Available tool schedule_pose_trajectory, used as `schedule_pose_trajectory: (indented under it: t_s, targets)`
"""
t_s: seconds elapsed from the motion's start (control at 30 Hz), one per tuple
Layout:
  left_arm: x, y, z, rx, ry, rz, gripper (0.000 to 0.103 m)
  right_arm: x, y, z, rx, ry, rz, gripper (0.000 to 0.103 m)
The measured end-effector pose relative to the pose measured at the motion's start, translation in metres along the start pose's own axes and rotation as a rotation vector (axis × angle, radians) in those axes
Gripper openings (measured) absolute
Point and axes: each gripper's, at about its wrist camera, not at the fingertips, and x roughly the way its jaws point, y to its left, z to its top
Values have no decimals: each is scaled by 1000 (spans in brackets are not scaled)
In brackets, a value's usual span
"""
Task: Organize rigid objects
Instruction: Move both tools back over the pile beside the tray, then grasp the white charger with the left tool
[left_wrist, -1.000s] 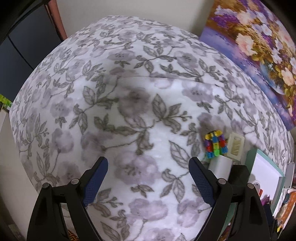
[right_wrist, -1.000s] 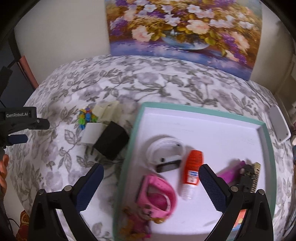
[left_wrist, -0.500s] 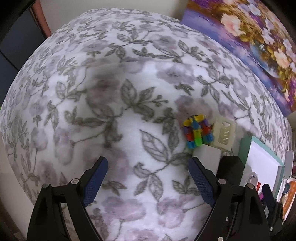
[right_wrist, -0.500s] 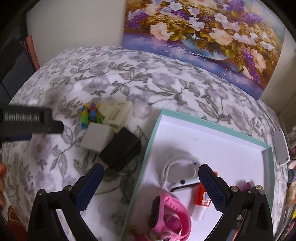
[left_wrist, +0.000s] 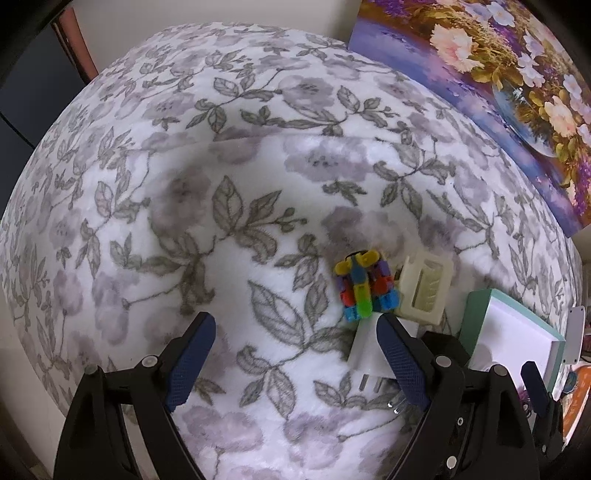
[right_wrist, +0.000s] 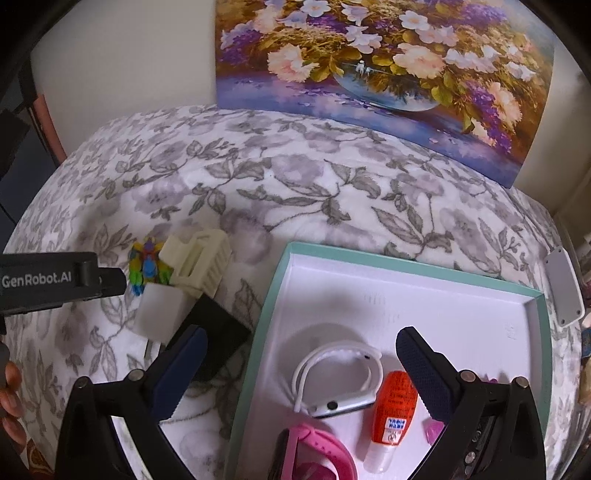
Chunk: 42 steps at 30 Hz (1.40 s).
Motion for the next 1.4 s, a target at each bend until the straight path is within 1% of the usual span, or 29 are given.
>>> schedule_pose_trajectory:
  t_s: [0.3,0.4,0.6,0.73,0.87,0.93,0.97,1.1,1.17,1.2,1.27,1.3,1.37,1.4]
  targets:
    - [11,-11,6,46,13,-29,89,8,-3,12,-2,-12,-14,103]
    - [13,-21,4,81,13,-24,89,8,-8,10,13,-4,-11,103]
    - [20,-45,-3,161,17,-57,89,4,-18,7,42,-2,-6,103]
    - [25,-53,-5,175,19,-56,89,3,-22,7,48,-5,-3,103]
    - [32,-57,-9,171,32,-75,89,4,-26,5,58,0,-2,103]
    - [35,-57,-12,175,34,-64,88,4,-27,4,56,3,-5,103]
    - [37,-55,-12,178,36,-62,86,5,-27,4,55,6,-5,103]
    - [40,-55,-18,180,42,-98,75,5,-28,2,51,10,-7,103]
    - [40,-57,-21,188,46,-112,66,6,-29,2,55,13,-4,103]
    - [38,-57,-24,192,45,-117,64,6,-29,2,54,14,-4,103]
    - [35,-58,-26,199,47,-129,55,6,-28,1,49,16,-7,103]
    - [34,-60,-27,204,48,-133,54,6,-28,1,48,17,-7,103]
    - [34,-61,-28,208,52,-145,47,6,-28,1,42,19,-9,103]
    - [33,-61,-29,206,55,-152,46,6,-27,0,39,20,-10,103]
